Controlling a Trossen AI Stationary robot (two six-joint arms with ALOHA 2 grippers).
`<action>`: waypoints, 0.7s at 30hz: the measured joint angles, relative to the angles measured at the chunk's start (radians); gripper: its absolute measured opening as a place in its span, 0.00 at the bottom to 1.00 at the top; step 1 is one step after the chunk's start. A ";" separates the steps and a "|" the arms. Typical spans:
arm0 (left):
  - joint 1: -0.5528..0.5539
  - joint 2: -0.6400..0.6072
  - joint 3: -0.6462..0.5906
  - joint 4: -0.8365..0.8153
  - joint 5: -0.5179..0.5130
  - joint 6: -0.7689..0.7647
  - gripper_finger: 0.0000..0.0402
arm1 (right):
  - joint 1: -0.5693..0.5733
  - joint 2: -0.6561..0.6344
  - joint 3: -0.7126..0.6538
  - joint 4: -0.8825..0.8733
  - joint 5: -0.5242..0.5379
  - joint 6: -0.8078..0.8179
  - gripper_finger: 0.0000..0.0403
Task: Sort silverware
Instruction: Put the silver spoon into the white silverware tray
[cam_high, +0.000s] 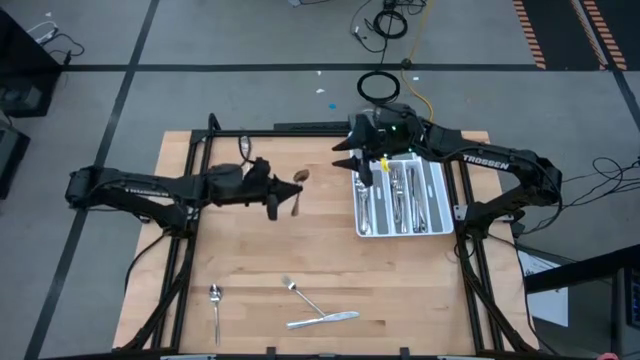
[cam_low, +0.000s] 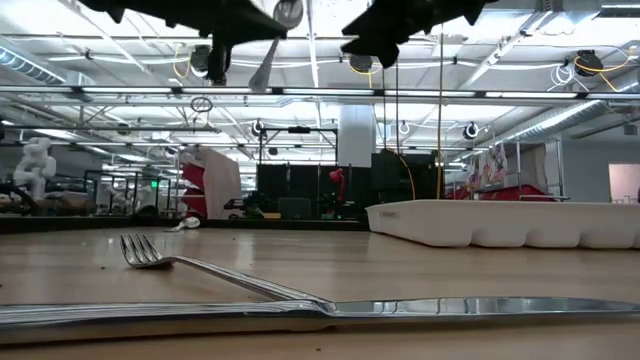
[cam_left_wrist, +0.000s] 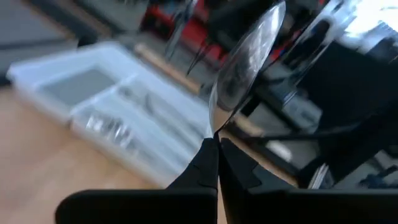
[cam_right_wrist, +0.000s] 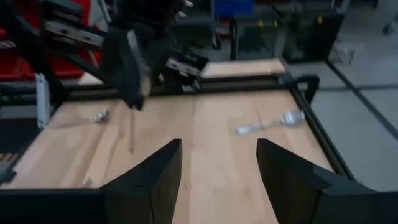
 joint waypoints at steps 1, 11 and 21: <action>0.005 0.002 0.000 0.035 -0.001 0.011 0.00 | 0.006 0.000 0.000 0.022 -0.001 0.004 0.49; 0.061 0.075 0.000 0.182 -0.002 0.023 0.00 | 0.095 0.000 0.000 0.181 -0.002 -0.001 0.49; 0.075 0.183 0.000 0.424 0.073 0.023 0.00 | 0.116 0.000 0.000 0.199 0.005 -0.001 0.49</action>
